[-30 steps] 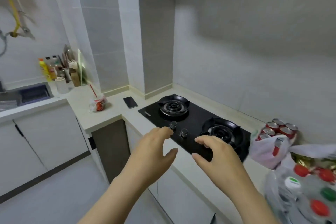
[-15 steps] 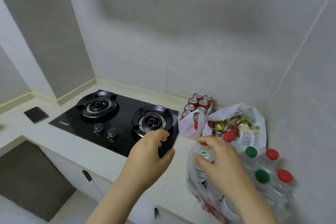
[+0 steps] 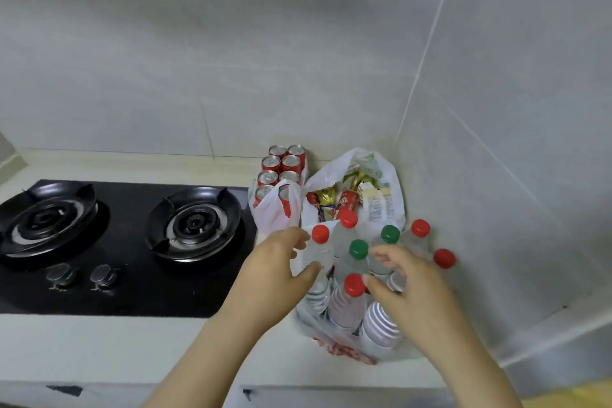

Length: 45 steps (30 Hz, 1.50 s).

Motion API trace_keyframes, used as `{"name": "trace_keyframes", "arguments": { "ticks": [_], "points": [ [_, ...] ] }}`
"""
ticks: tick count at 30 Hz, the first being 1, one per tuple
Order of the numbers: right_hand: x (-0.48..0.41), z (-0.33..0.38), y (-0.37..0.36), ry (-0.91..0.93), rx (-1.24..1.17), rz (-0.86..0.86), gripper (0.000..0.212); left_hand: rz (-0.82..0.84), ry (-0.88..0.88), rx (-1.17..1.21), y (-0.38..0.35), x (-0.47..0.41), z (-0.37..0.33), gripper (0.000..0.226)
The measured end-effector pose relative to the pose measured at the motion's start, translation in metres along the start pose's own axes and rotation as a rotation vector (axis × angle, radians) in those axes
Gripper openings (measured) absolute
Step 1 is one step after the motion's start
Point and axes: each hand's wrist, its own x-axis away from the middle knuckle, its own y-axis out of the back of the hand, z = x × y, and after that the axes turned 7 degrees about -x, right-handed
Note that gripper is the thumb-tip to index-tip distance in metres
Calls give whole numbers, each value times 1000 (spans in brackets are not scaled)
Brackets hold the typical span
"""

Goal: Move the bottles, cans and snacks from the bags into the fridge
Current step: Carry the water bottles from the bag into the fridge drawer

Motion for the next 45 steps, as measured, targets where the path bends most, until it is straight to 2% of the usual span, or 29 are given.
{"name": "trace_keyframes", "arguments": {
  "ticks": [10, 18, 22, 27, 32, 41, 45],
  "points": [
    [10, -41, -23, -146, -29, -86, 41, 140, -19, 33, -39, -15, 14, 52],
    [10, -78, -52, -190, -188, -160, 50, 140, 36, 63, -69, -20, 23, 50],
    [12, -92, -65, -210, -344, -245, 50, 110, 120, 172, -83, -23, 28, 34],
    [12, -107, -78, -207, -441, -311, 30, 64, 234, 286, -103, -24, 32, 24],
    [9, -103, -98, -182, -606, -469, 22, -11, 326, 406, -116, -26, 35, 13],
    [1, -95, -100, -136, -645, -637, 18, -171, 369, 526, -116, -23, 25, 12],
    [0, -77, -71, -53, -637, -654, 24, -232, 273, 537, -92, -20, 13, 14]
  ]
}}
